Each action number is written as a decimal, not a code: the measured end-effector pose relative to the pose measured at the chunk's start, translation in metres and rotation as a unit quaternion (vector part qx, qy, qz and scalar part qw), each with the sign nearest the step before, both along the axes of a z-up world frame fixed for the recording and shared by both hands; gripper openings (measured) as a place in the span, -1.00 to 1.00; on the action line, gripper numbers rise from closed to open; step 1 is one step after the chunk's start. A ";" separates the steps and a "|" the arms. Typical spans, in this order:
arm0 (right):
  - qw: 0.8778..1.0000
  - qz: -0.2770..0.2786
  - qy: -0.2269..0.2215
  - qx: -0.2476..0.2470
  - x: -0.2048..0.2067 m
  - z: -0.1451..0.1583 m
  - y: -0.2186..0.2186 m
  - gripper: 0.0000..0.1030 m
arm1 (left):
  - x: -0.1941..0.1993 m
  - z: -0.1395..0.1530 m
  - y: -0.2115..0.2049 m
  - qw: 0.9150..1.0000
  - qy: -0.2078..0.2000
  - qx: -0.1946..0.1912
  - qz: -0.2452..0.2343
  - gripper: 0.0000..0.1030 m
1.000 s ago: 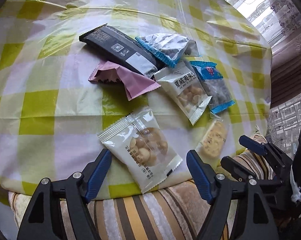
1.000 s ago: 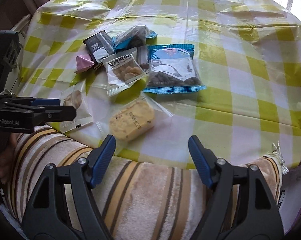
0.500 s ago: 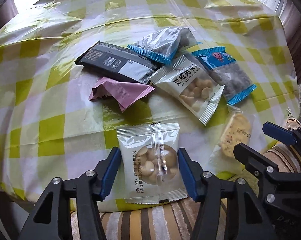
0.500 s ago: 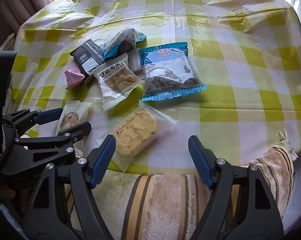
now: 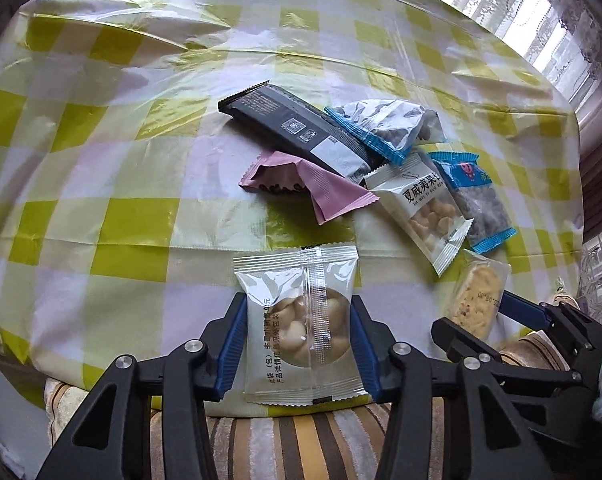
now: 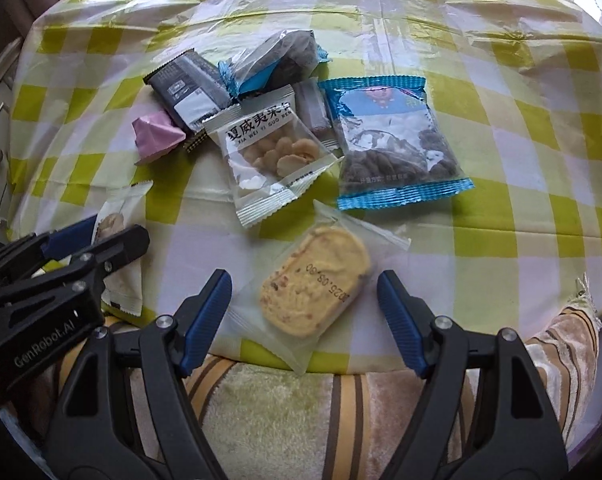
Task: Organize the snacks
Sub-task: 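Grasp the clear round-cookie bag with the left gripper while the right grasps the clear biscuit bag, then carry both bags to the purple box and open both grippers to drop them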
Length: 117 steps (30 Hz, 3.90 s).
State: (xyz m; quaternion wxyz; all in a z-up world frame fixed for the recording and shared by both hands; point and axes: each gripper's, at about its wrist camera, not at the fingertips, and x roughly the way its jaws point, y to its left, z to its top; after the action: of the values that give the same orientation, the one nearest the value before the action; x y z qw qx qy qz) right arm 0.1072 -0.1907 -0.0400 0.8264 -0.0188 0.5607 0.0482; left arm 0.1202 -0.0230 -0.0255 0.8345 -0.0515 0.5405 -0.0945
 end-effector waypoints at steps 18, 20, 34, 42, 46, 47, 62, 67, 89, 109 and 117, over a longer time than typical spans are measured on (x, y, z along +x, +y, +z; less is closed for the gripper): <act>1.000 0.017 -0.010 -0.015 -0.014 0.015 -0.054 0.60 | 0.001 -0.001 -0.005 1.000 -0.003 0.008 -0.005 -0.03; 0.998 0.050 -0.021 -0.027 -0.018 0.019 -0.058 0.61 | 0.001 -0.001 -0.006 1.000 -0.004 0.012 -0.007 -0.03; 0.939 0.321 0.009 -0.123 0.009 -0.002 -0.025 0.62 | 0.003 -0.002 -0.006 1.000 -0.004 0.010 -0.008 -0.02; 0.965 0.260 0.020 -0.032 0.038 -0.006 -0.026 0.48 | 0.004 -0.002 -0.004 1.000 -0.005 0.002 -0.008 -0.02; 0.971 0.237 0.009 -0.023 0.031 -0.001 -0.031 0.28 | 0.004 -0.002 -0.004 1.000 -0.006 0.002 -0.009 -0.04; 0.973 0.230 0.003 -0.020 0.028 0.002 -0.033 0.13 | 0.003 -0.002 -0.005 1.000 -0.006 0.002 -0.011 -0.05; 0.990 0.122 -0.064 0.036 -0.004 0.026 -0.087 -0.24 | -0.011 0.027 -0.028 0.998 -0.056 0.015 -0.023 -0.08; 0.991 0.078 -0.092 0.065 -0.012 0.039 -0.108 -0.25 | -0.011 0.038 -0.055 0.996 -0.069 0.022 -0.044 -0.08; 0.982 -0.104 -0.141 0.068 -0.080 0.072 -0.278 -0.25 | -0.030 0.075 -0.250 0.961 -0.110 0.015 -0.255 -0.08; 0.964 -0.261 -0.052 0.030 -0.186 0.021 -0.399 -0.24 | -0.087 0.039 -0.402 0.893 -0.002 -0.074 -0.443 -0.01; 0.965 -0.254 -0.053 0.026 -0.185 0.023 -0.394 -0.01 | -0.068 0.043 -0.385 0.916 -0.011 -0.089 -0.391 0.51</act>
State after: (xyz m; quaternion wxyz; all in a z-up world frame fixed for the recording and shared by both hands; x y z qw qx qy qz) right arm -0.0780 -0.5843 -0.0167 0.8404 0.1432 0.5008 -0.1498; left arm 0.0526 -0.4076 0.0175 0.7290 0.0907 0.4977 -0.4612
